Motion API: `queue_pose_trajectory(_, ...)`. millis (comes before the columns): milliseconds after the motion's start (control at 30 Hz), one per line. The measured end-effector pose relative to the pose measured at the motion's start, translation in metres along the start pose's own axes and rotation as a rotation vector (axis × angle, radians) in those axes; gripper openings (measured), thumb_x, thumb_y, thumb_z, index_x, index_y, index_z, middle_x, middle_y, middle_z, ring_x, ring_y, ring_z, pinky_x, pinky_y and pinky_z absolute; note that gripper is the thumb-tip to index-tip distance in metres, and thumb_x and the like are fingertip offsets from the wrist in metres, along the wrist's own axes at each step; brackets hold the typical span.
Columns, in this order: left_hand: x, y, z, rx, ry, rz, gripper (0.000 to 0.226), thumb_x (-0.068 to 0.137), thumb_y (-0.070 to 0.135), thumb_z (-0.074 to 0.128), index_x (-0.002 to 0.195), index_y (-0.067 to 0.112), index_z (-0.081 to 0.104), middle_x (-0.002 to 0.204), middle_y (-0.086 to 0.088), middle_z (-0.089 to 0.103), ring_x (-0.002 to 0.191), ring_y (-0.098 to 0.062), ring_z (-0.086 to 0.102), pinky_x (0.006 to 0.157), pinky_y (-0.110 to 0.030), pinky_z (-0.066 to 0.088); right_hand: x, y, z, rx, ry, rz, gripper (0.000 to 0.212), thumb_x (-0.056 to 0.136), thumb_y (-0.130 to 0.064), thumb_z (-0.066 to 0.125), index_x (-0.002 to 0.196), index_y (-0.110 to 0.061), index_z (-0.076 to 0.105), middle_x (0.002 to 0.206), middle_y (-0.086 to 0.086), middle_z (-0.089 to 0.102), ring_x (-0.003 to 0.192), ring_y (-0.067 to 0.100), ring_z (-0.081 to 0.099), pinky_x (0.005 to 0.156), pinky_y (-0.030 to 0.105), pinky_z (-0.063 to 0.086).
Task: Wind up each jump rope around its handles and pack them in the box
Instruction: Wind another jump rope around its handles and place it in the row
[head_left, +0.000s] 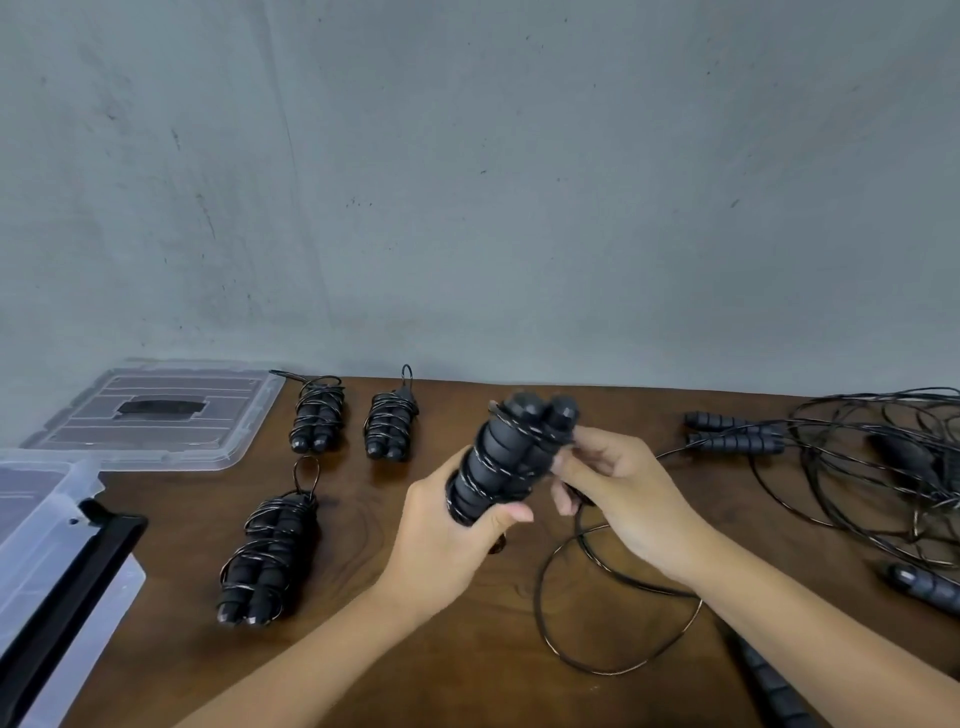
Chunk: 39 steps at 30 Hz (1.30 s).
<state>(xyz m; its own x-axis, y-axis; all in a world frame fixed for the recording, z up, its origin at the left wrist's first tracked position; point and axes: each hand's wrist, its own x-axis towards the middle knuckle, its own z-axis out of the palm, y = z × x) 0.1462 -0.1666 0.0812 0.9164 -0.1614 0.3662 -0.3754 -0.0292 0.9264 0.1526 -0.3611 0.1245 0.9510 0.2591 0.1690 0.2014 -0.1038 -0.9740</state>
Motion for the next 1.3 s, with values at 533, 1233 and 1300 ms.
queue_pose_trajectory(533, 0.008, -0.016, 0.012, -0.083, 0.191, -0.427, 0.031, 0.089, 0.041, 0.078, 0.096, 0.012, 0.069, 0.076, -0.018, 0.073, 0.043, -0.015, 0.049, 0.045, -0.028, 0.041, -0.029, 0.013, 0.023, -0.895, 0.057, -0.12, 0.044, 0.104, -0.021, 0.056, 0.147, -0.03, 0.053, 0.105, -0.02, 0.064, 0.095, 0.004, 0.064, 0.083, 0.023, 0.055)
queue_pose_trajectory(1233, 0.036, 0.012, 0.004, 0.497, -0.695, -0.547, 0.047, 0.079, 0.041, 0.089, 0.108, 0.01, 0.069, 0.072, -0.01, 0.075, 0.031, -0.004, 0.048, 0.042, -0.012, 0.038, 0.04, -0.042, -0.003, -1.677, -0.704, -0.823, 0.047, 0.059, -0.027, 0.093, 0.069, -0.017, 0.048, 0.058, -0.004, 0.047, 0.045, 0.019, 0.048, 0.034, 0.025, 0.03)
queue_pose_trajectory(1300, 0.038, 0.013, 0.003, 0.468, -0.712, -0.536, 0.053, 0.078, 0.039, 0.09, 0.115, 0.01, 0.067, 0.072, -0.011, 0.074, 0.031, -0.005, 0.046, 0.04, -0.015, 0.038, 0.048, -0.048, -0.002, -1.599, -0.696, -0.939, 0.044, 0.065, -0.034, 0.093, 0.067, -0.015, 0.053, 0.058, -0.002, 0.048, 0.047, 0.021, 0.049, 0.037, 0.027, 0.037)
